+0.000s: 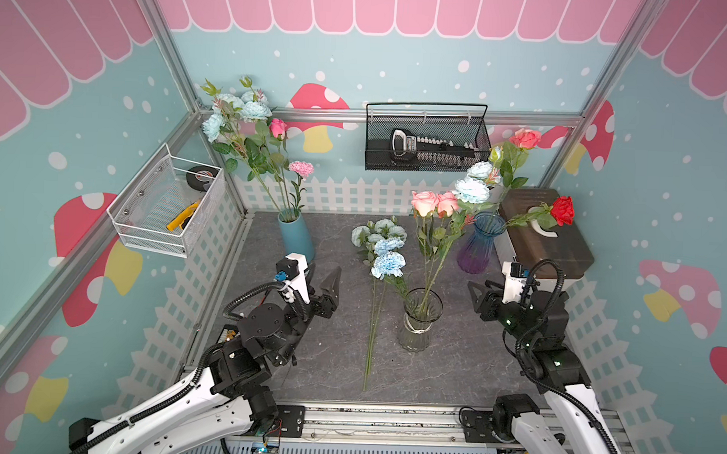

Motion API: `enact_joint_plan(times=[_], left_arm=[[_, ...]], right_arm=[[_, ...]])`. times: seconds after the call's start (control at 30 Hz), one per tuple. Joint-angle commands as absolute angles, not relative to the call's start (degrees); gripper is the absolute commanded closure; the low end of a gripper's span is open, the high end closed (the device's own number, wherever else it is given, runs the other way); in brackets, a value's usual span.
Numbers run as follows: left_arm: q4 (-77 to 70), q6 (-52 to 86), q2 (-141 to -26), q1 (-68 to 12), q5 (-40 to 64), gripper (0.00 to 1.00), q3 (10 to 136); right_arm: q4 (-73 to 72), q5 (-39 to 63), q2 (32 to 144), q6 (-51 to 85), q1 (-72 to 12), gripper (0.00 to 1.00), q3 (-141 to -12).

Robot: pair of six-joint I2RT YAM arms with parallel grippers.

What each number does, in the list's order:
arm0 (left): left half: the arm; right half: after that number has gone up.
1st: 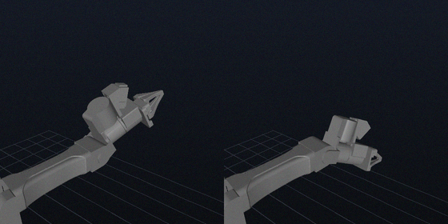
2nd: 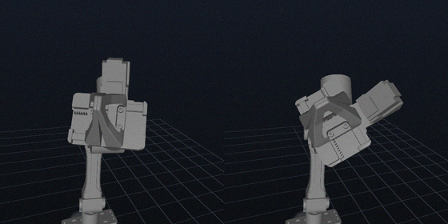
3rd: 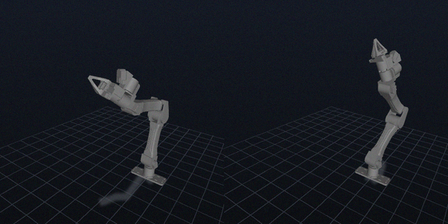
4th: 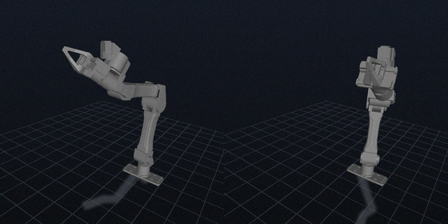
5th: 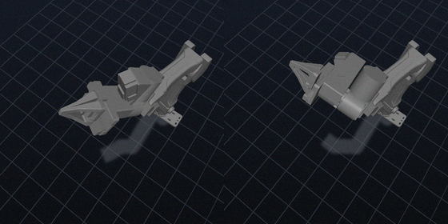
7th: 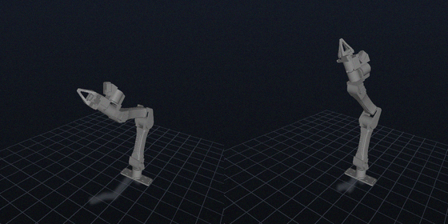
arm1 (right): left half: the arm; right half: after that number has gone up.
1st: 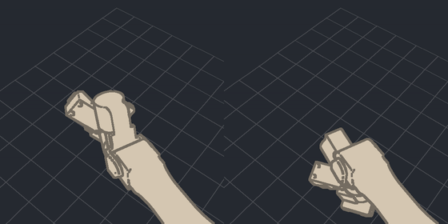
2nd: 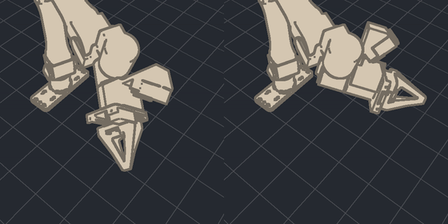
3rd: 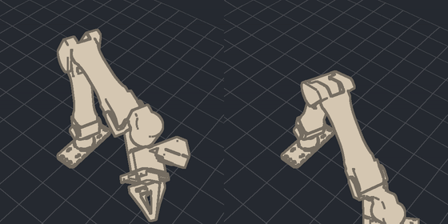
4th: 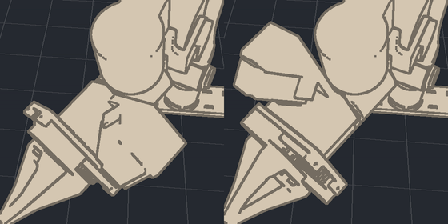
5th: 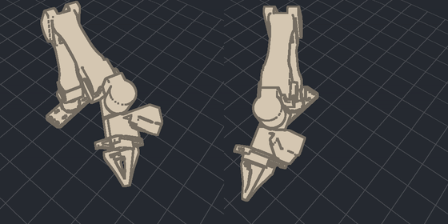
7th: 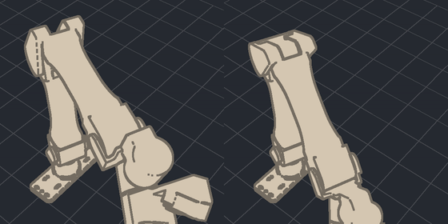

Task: Pick out blue flowers from the vase
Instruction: Pick up the flower from the vase.

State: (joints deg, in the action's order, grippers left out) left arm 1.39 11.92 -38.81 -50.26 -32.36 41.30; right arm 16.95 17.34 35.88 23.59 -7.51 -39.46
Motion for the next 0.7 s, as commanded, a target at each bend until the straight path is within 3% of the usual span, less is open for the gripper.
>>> enact_joint_plan(times=[0.0, 0.13, 0.3, 0.67], left_arm=[[-0.07, 17.5, -42.01, -44.17, -23.63, 0.35, 39.35], [-3.95, 20.09, -46.25, -38.88, -15.62, 0.35, 37.01], [-5.89, 18.4, -50.96, -37.3, -12.49, 0.35, 36.45], [-9.4, 18.3, -61.71, -35.87, -11.35, 0.35, 36.91]], right_arm=[[28.31, 28.85, 35.99, 20.8, -7.81, 0.48, -44.77], [28.54, 37.02, 35.89, 21.6, -9.32, 0.53, -48.34], [30.05, 38.04, 39.6, 18.91, -13.9, 0.59, -51.74], [31.32, 11.52, 54.55, 13.55, -36.19, 0.66, -57.96]])
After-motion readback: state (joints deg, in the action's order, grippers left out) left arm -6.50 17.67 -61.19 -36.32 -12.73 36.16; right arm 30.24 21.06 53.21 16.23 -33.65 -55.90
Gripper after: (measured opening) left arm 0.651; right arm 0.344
